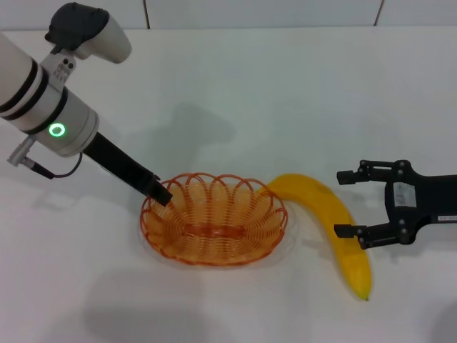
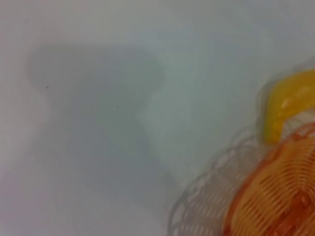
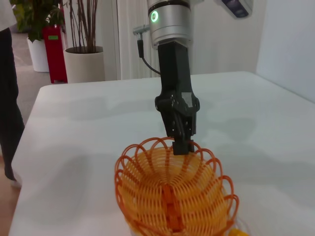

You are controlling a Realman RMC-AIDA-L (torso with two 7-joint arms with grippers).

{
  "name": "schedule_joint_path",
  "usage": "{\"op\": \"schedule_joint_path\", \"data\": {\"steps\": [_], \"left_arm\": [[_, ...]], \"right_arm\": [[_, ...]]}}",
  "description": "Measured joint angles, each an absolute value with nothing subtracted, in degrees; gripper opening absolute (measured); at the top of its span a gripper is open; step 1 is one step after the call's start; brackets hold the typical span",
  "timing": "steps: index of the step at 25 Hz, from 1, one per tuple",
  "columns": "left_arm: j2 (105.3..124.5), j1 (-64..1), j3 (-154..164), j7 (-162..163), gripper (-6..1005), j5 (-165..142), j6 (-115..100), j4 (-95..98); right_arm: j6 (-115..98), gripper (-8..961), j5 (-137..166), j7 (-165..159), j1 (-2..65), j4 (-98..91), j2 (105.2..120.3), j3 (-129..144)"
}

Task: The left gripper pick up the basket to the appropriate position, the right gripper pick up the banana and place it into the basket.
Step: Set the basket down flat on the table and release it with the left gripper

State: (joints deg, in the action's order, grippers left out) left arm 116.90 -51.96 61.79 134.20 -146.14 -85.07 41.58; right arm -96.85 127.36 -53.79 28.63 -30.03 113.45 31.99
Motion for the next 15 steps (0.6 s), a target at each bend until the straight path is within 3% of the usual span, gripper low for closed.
{"op": "schedule_joint_path", "data": {"steps": [5,10,13,15], "left_arm": [[116.96,-52.0,61.8,134.2,178,-146.6,-84.9,41.6],[117.06,-51.6,61.8,133.7,385,-146.3,-84.8,42.5],[117.07,-51.2,61.8,133.6,652,-146.1,-84.8,44.2],[117.11,-50.6,61.8,133.6,673,-145.9,-85.1,45.7]], "right_arm": [[-96.9,865,127.4,-53.8,28.7,-30.0,113.41,32.0],[-96.9,865,127.3,-53.8,28.5,-30.0,113.34,31.9],[-97.0,865,127.3,-53.8,28.4,-30.0,113.27,31.9],[-97.1,865,127.3,-53.8,28.3,-30.0,113.24,31.9]]}}
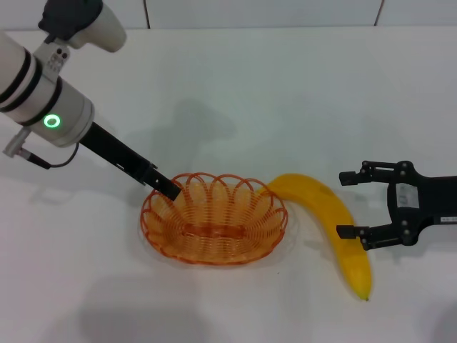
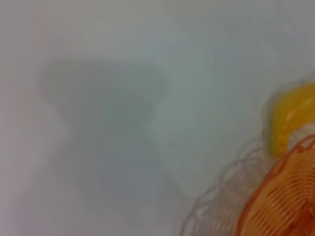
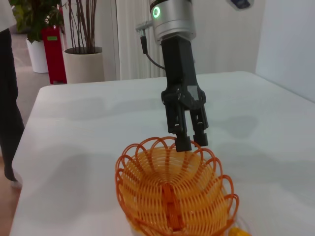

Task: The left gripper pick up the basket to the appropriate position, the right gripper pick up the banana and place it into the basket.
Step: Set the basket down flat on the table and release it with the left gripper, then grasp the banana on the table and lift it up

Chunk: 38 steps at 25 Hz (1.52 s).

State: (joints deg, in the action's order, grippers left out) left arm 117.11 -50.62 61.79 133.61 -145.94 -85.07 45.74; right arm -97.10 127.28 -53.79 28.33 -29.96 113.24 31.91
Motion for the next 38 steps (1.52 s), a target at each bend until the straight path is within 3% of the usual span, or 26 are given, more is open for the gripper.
{"op": "schedule_joint_path", "data": {"steps": [8,9,11,22,38], "left_arm": [[117.19,-41.9,64.0,129.1,757,-138.1,-89.9,59.4],[117.09,-36.4,64.5,126.1,768,-132.8,-91.2,65.9],[116.96,-31.6,64.5,123.0,767,-128.8,-91.5,69.7],[117.03,-12.2,60.6,91.5,759,-110.9,-91.3,72.0],[116.73,-8.7,43.2,66.6,757,-111.0,-98.3,48.8]], "right_arm": [[-97.6,864,127.2,-53.8,28.2,-30.0,113.08,29.0],[-97.6,864,127.2,-53.8,28.2,-30.0,113.05,28.3],[-97.6,864,127.2,-53.8,27.9,-30.0,113.03,27.6],[-98.1,863,127.1,-55.0,26.6,-30.0,112.49,23.3],[-99.7,862,127.3,-70.1,25.5,-34.6,111.61,21.6]]}}
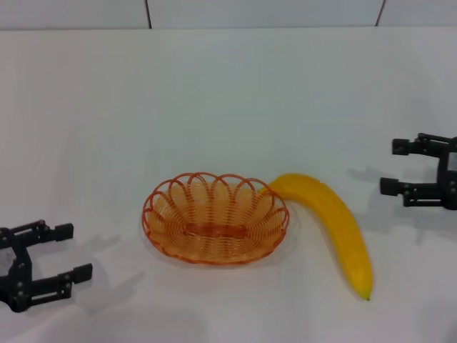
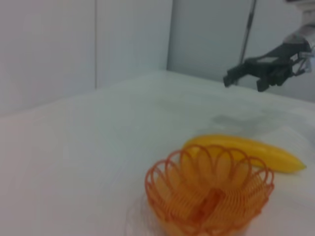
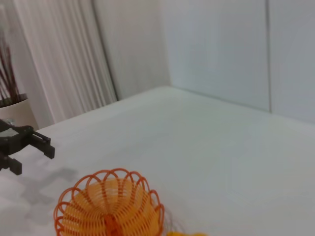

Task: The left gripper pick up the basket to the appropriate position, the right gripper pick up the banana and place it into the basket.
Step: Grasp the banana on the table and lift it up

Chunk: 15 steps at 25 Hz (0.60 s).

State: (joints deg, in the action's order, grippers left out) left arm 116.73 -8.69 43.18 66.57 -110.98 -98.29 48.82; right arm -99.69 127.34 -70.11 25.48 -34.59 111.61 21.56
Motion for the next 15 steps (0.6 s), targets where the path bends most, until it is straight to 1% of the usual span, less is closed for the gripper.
{"op": "schedule_joint_path", "data": {"steps": [5,9,11,15], "left_arm": [[116.75,-10.1,42.1,65.3,757,-111.0,-99.0,48.0],[116.70,-11.5,42.0,65.3,757,-111.0,-99.0,47.6],[116.70,-12.0,42.0,65.2,757,-111.0,-99.1,47.5],[116.71,-12.4,41.9,65.2,757,-110.6,-99.1,47.5]], "right_arm": [[-105.3,862,130.2,-84.7,25.0,-46.3,112.69,22.1],[-107.8,861,131.5,-92.9,25.6,-59.4,114.77,25.6],[-107.8,861,131.6,-97.0,25.8,-66.0,115.39,30.6],[-106.4,861,133.6,-105.9,27.2,-75.1,115.68,43.1]]}}
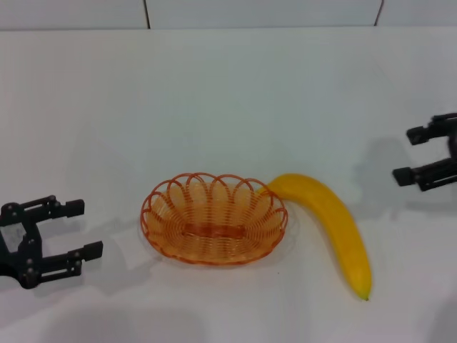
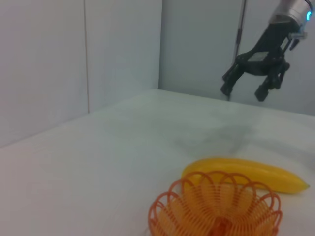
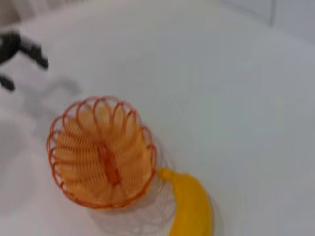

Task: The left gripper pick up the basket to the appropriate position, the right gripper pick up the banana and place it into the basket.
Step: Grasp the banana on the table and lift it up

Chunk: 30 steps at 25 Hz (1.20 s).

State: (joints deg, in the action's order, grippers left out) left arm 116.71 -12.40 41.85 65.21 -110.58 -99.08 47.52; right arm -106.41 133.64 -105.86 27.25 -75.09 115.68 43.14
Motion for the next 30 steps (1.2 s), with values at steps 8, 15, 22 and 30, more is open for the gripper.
{"op": "schedule_joint_path", "data": {"steps": [8,15,22,30], "left_arm": [[116.72,-13.4,41.8,65.2,757,-110.7,-98.9,47.0],[116.68,-14.1,41.7,65.1,757,-110.6,-98.8,46.1],[116.64,-14.2,41.7,65.1,757,-110.5,-98.8,46.1],[116.63,-14.2,41.7,65.1,757,-110.5,-98.9,46.1]], "right_arm": [[-99.2,860,138.2,-116.6,33.0,-73.5,115.89,65.0],[-93.2,860,135.5,-118.7,33.3,-69.8,116.44,70.0],[-86.5,859,135.4,-120.6,33.4,-64.2,116.37,73.9],[-83.6,859,136.2,-121.2,33.4,-60.9,116.19,74.2]]}}
